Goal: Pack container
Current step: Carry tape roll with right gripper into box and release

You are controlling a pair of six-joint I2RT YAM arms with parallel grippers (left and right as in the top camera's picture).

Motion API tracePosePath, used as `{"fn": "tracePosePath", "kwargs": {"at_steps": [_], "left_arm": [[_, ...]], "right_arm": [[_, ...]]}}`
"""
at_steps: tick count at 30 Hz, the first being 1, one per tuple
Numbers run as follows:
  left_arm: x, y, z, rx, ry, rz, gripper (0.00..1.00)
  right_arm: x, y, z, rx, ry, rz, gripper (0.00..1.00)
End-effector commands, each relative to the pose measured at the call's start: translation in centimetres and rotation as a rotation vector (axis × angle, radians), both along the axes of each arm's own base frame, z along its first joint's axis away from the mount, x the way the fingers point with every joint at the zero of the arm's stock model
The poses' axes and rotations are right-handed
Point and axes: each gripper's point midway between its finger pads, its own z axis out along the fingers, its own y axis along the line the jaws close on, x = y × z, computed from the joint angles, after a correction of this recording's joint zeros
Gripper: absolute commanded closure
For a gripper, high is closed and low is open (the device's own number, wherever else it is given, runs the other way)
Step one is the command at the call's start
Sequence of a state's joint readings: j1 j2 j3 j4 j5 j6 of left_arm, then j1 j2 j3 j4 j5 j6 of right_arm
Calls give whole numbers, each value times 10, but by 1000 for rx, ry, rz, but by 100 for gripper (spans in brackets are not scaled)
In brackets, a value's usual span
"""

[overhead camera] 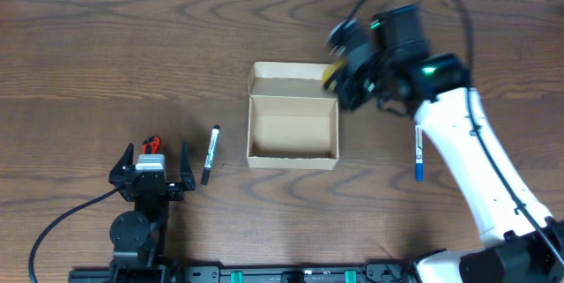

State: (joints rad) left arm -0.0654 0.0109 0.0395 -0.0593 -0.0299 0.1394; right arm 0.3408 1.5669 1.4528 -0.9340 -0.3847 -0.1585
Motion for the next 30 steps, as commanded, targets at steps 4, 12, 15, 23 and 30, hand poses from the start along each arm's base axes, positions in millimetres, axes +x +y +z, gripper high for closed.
{"fn": "tracePosePath", "kwargs": {"at_steps": [4,12,15,23,30], "left_arm": [[0,2,-19,20,43,8,5],[0,2,-19,21,43,7,5],[0,2,-19,20,43,8,5],[0,2,-19,20,43,7,4],[0,2,-19,20,43,7,5]], "right_arm": [[-60,40,-25,-210,-102,539,99],[-60,42,-46,-363,-186,762,99],[-52,41,-66,-406,-169,802,99],[-42,45,-142,-445,-15,861,99],[-48,41,-189,-464,104,899,99]]}}
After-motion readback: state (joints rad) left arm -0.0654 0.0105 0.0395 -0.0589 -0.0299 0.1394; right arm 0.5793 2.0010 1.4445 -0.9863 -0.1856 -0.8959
